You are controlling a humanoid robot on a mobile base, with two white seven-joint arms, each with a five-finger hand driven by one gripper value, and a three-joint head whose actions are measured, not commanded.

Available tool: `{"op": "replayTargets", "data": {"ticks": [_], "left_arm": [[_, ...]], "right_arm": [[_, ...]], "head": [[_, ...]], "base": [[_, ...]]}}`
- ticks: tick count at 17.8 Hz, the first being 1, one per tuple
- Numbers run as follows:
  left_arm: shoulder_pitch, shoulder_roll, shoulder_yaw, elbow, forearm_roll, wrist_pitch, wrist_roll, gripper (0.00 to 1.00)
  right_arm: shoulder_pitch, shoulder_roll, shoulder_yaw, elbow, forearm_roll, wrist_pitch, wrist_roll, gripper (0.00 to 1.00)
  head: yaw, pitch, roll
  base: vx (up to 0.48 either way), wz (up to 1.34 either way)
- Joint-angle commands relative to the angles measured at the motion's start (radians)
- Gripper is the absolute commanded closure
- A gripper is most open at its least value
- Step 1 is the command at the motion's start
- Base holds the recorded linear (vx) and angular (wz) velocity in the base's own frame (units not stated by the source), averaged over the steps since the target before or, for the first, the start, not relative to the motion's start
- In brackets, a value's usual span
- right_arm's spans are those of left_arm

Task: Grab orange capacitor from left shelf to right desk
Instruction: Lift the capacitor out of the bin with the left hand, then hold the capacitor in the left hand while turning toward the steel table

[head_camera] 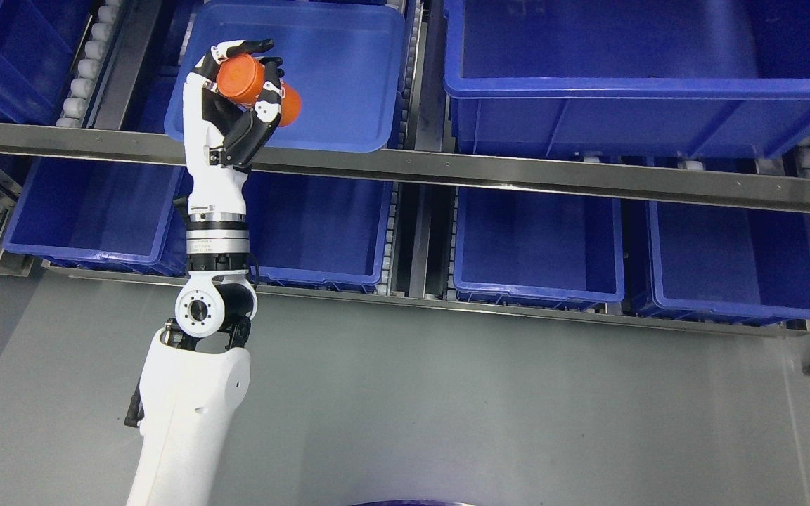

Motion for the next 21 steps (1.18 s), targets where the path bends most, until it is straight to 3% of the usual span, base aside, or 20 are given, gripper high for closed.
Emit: {"op": "replayTargets", "data": {"ticks": [1,9,21], "left_arm": [[0.030,0.017,-0.008,-0.106,0.002,-0.007,0.001,0.99],[0.096,0.017,-0.005,-0.106,0.002,-0.076,-0.022,0.99],[0.108,0.017,-0.021,-0.104,0.004,-0.064,-0.022,0.98]], "right_arm": [[0.020,-0.017,-0.012,-0.017,0.003,-0.001,-0.001,0.00],[0.020,-0.017,-0.012,-0.017,0.003,-0.001,-0.001,0.00],[0.020,-0.017,-0.012,-0.017,0.003,-0.001,-0.001,0.00]], "head": [[0.0000,0.000,0.000],[0.0000,0.000,0.000],[0.0000,0.000,0.000]], "base": [[-0.069,-0.18],[-0.153,-0.26],[-0.127,-0.30]]}}
